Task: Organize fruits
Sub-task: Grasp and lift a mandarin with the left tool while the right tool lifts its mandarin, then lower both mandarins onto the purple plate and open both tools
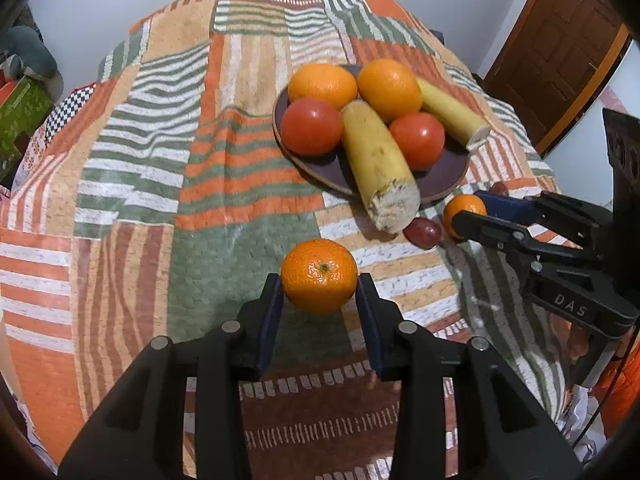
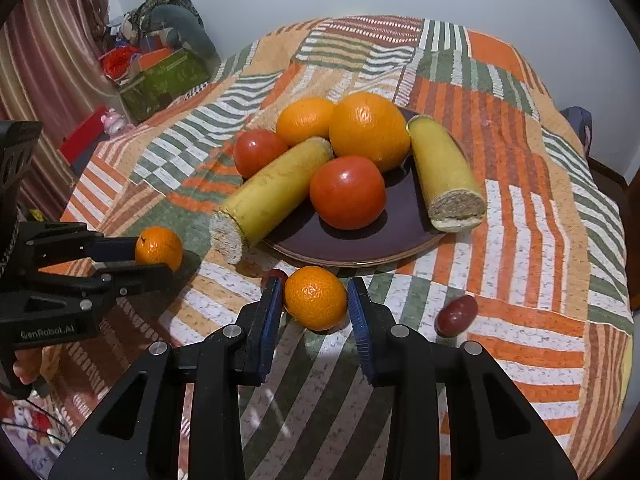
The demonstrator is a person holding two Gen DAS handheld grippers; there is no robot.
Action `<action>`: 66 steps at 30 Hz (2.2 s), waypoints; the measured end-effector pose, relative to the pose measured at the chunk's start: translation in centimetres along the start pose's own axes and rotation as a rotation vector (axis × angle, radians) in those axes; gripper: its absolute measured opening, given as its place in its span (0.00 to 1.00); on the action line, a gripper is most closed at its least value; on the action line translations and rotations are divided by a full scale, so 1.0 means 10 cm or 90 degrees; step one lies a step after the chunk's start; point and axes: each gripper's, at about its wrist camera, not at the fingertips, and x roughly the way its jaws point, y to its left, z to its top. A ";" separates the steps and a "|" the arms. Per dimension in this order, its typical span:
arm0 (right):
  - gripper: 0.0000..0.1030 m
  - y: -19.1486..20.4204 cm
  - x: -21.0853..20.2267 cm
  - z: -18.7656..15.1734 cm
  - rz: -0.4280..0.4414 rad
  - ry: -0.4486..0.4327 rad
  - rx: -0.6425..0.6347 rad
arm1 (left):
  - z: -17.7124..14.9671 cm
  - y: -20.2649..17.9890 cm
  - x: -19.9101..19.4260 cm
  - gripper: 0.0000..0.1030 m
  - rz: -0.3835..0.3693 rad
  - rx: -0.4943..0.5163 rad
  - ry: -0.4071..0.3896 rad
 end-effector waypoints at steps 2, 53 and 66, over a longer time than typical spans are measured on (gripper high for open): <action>0.30 -0.01 -0.06 0.01 -0.001 -0.008 0.000 | 0.03 -0.01 -0.06 0.36 -0.002 -0.001 -0.009; 0.30 -0.49 -0.20 0.67 -0.036 -0.136 -0.007 | 1.27 -0.30 0.17 0.36 -0.017 0.013 -0.101; 0.30 -0.51 0.08 0.66 -0.028 -0.100 -0.017 | 1.34 -0.29 0.51 0.36 -0.020 0.009 -0.067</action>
